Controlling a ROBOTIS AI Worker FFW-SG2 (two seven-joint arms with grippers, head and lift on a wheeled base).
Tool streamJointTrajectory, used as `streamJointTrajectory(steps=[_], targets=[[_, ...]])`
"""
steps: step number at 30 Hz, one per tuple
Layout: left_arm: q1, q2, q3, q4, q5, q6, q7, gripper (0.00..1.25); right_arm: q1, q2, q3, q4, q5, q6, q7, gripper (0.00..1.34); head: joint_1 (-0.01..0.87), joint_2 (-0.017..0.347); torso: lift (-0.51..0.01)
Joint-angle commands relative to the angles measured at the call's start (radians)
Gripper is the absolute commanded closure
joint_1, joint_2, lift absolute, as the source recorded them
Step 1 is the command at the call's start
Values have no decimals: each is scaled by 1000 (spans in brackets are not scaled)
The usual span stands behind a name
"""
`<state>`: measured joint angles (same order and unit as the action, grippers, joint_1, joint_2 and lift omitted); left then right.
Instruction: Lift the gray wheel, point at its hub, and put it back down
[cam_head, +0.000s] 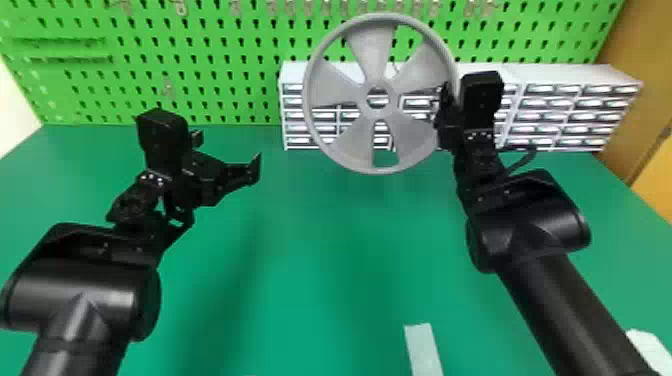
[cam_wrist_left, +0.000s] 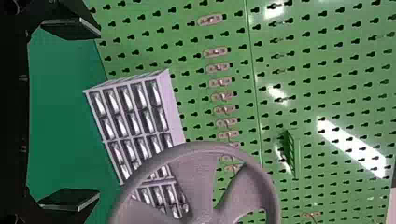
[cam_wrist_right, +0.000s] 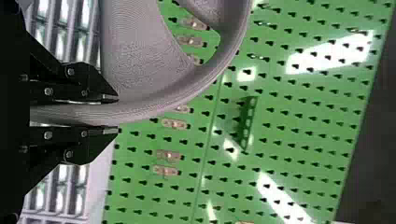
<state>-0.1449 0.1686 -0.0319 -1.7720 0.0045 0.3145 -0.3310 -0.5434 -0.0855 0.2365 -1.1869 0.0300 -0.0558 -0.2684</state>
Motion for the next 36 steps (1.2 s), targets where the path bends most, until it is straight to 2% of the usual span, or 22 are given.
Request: streamJointTrajectory(steps=[1,5,9,14,23,26,28,29,31,36], targets=[[15,0,0,-17,3,12,-5,88,-9,4,-5,32,44,-87,0,1302,692,48,-88],[30,0,-2,-32,14,18,-11,88,-13,4,1,58,45,-145,0,1302,692,48,-88],[50,0,0,-55,32,43,-28,88,-32,10,4,130,53,-286,-8,1302,692,48,-88],[81,0,1,-112,45,94,-51,88,-46,12,14,154,102,-343,-37,1302,692,48,-88],[123,0,-5,-205,86,127,-57,116,-47,4,15,164,105,-354,-49,1302,692,48,-88],[123,2,-13,-230,94,127,-57,213,-47,3,18,164,105,-354,-49,1300,692,48,-88],[123,2,-16,-244,100,126,-60,389,-49,1,21,164,105,-354,-49,1300,692,48,-88],[123,2,-19,-251,104,126,-62,527,-50,1,21,164,105,-354,-49,1300,692,48,-88],[123,3,-20,-259,111,126,-68,679,-53,0,24,164,105,-354,-49,1300,692,48,-88],[114,14,-31,-259,166,130,-100,772,-59,-4,32,164,105,-354,-49,1300,692,48,-88]])
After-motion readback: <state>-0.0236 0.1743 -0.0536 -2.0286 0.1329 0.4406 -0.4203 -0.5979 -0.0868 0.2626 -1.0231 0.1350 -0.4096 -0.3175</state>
